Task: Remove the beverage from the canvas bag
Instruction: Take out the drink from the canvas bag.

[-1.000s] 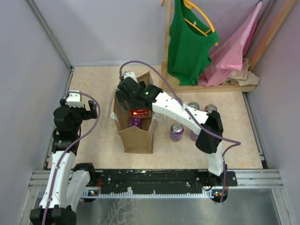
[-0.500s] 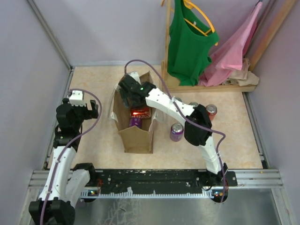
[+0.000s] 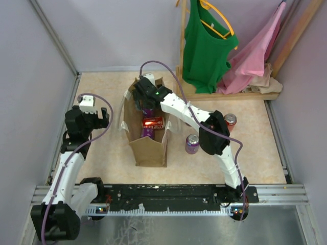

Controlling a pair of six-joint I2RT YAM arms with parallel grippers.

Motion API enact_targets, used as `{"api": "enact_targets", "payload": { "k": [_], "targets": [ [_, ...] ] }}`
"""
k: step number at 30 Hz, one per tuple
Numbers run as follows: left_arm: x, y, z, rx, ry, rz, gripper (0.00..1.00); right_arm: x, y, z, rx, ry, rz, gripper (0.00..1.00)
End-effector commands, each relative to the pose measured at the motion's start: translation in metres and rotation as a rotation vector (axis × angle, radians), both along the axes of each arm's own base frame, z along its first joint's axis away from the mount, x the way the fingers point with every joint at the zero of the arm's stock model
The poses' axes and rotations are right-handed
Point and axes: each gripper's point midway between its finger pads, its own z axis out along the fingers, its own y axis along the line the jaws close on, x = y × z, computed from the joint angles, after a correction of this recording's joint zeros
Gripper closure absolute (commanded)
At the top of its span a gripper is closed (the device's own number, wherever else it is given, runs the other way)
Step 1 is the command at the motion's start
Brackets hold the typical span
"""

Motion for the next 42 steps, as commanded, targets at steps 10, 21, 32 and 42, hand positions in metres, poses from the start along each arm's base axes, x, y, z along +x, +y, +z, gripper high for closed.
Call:
{"api": "enact_targets", "payload": {
  "k": [10,21,32,42],
  "targets": [
    [0.007,-0.009,0.018,0.01,-0.098,-0.059,0.0,0.01,0.011,-0.029,-0.034,0.029,0.008,0.08],
    [0.006,-0.013,0.018,0.005,-0.122,-0.081,0.0,-0.022,0.005,-0.052,-0.12,0.076,0.004,0.14],
    [-0.001,-0.016,0.018,-0.013,-0.143,-0.09,0.0,-0.041,0.003,-0.07,-0.149,0.075,-0.034,0.13],
    [-0.002,-0.02,0.021,-0.022,-0.15,-0.104,0.0,-0.027,-0.016,-0.089,-0.194,0.056,-0.132,0.12]
  ]
}}
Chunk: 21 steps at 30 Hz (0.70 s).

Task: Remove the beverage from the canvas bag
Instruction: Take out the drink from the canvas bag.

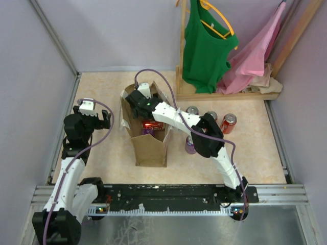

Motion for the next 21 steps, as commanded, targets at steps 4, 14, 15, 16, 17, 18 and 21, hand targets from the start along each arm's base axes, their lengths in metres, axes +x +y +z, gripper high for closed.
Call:
{"api": "enact_targets", "payload": {
  "k": [4,14,15,16,17,18,21],
  "targets": [
    [-0.001,-0.006,0.007,-0.01,-0.028,-0.026,0.0,-0.005,-0.035,-0.061,-0.126,0.119,-0.062,0.12],
    [0.001,-0.005,0.003,-0.011,-0.01,-0.02,0.0,-0.009,-0.04,-0.079,-0.144,0.159,-0.061,0.54],
    [0.001,-0.005,0.003,-0.01,-0.011,-0.019,0.0,-0.009,-0.041,-0.078,-0.148,0.158,-0.058,0.6],
    [0.001,-0.004,0.003,-0.01,-0.011,-0.015,0.0,-0.009,-0.042,-0.078,-0.152,0.157,-0.054,0.67],
    [0.001,-0.004,0.003,-0.009,-0.012,-0.015,0.0,-0.009,-0.043,-0.076,-0.154,0.153,-0.051,0.74],
    [0.002,-0.004,0.003,-0.008,-0.013,-0.013,0.0,-0.01,-0.044,-0.072,-0.156,0.147,-0.05,0.82],
    [0.002,-0.004,0.003,-0.01,-0.015,-0.014,0.0,-0.009,-0.048,-0.06,-0.163,0.126,-0.042,1.0]
  ]
}}
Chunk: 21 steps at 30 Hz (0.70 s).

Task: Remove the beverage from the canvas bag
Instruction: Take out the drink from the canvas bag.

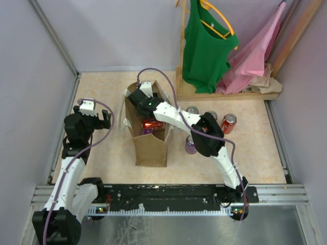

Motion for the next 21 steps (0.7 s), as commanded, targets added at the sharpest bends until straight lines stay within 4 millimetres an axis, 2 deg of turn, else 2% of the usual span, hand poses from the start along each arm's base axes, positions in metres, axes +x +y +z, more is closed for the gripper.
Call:
{"api": "enact_targets", "payload": {
  "k": [1,5,15,21],
  "targets": [
    [0.002,-0.004,0.004,-0.009,-0.02,-0.011,0.0,-0.025,-0.042,-0.049,-0.175,0.16,0.009,1.0],
    [0.001,-0.003,0.005,-0.008,-0.027,-0.009,0.0,-0.022,-0.041,-0.018,-0.168,0.109,0.025,1.0],
    [0.0,-0.005,0.005,-0.013,-0.037,-0.011,0.0,-0.013,-0.04,0.094,-0.095,-0.076,0.034,1.0],
    [-0.001,-0.007,0.006,-0.018,-0.041,-0.015,0.0,-0.016,-0.037,0.141,-0.016,-0.142,0.058,1.0]
  ]
}}
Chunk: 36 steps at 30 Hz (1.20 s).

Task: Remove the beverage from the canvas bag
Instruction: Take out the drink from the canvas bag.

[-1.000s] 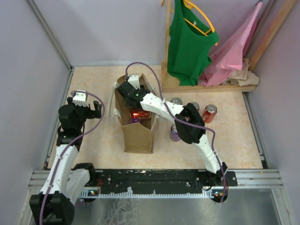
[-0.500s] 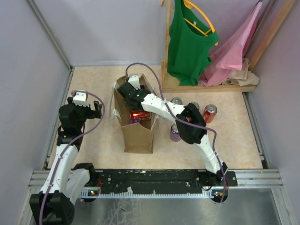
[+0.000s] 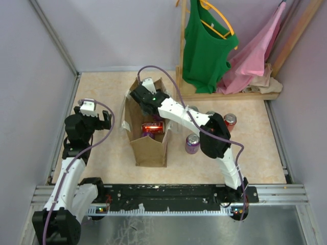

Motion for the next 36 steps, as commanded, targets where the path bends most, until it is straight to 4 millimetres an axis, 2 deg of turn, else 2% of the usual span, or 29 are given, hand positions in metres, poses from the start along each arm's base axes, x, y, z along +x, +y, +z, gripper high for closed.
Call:
{"api": "enact_targets", "payload": {
  "k": [1,9,19,26,32,36],
  "targets": [
    [0.0,-0.005,0.01,-0.014,-0.047,-0.013,0.0,0.003,-0.002,0.11,0.152,-0.169,0.008,1.0],
    [0.0,-0.006,0.012,-0.015,-0.051,-0.017,0.0,-0.004,0.007,0.167,0.288,-0.244,0.076,1.0],
    [0.0,-0.006,0.013,-0.013,-0.057,-0.018,0.0,-0.014,0.013,0.211,0.314,-0.309,0.139,1.0],
    [0.001,-0.008,0.016,-0.014,-0.065,-0.024,0.0,-0.025,0.017,0.255,0.37,-0.378,0.181,1.0],
    [0.0,-0.012,0.018,-0.034,-0.07,-0.039,0.0,-0.039,0.006,0.306,0.439,-0.476,0.185,1.0],
    [0.001,-0.015,0.021,-0.039,-0.082,-0.048,0.0,-0.047,-0.014,0.334,0.47,-0.541,0.155,1.0]
  ]
}}
